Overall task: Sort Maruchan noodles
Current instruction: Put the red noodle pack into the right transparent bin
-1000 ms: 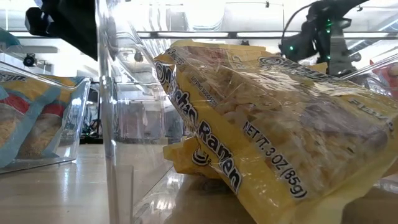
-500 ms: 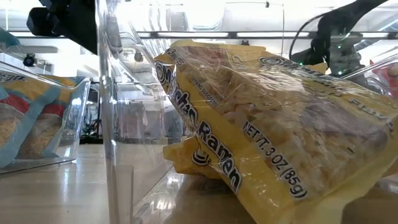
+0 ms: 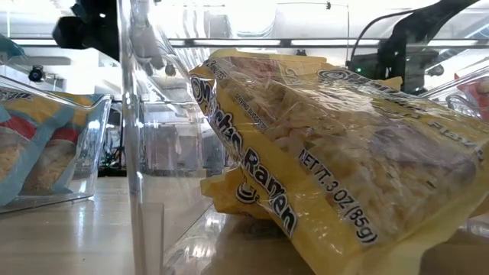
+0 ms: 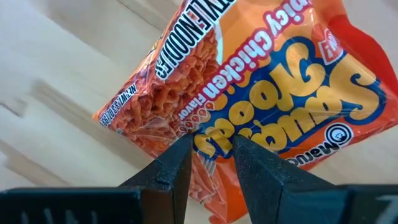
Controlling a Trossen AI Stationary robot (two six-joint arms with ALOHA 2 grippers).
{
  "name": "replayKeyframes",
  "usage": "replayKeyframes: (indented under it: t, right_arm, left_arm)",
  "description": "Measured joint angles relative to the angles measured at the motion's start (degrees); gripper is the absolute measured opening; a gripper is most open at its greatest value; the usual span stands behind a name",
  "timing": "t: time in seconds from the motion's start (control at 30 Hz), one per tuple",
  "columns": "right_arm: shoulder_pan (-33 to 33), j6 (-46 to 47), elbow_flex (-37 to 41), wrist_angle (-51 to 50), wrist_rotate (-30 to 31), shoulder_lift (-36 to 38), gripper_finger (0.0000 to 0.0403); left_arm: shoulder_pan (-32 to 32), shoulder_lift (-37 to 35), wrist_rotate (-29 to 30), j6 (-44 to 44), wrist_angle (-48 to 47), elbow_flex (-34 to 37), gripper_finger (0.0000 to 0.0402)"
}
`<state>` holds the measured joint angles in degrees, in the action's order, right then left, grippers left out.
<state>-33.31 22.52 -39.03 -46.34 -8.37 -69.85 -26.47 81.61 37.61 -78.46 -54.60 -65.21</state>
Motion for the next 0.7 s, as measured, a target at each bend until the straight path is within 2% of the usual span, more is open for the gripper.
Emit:
replayKeyframes:
  t: [0.3, 0.53, 0.7]
  right_arm:
    - [1.83, -4.07, 0.22, 9.95, -3.80, -0.81, 0.0114]
    - [5.28, -7.44, 0.24, 19.38, -4.09, -3.83, 0.0114]
    - [8.47, -13.01, 0.18, 26.24, -4.28, -6.40, 0.0114]
  left_arm:
    - [8.57, -0.36, -0.81, 10.51, 9.99, 0.00, 0.0103]
    - [15.95, -0.34, -10.10, 26.23, 24.77, 0.00, 0.0103]
    - [20.43, -0.32, -13.88, 31.60, 25.78, 0.00, 0.0103]
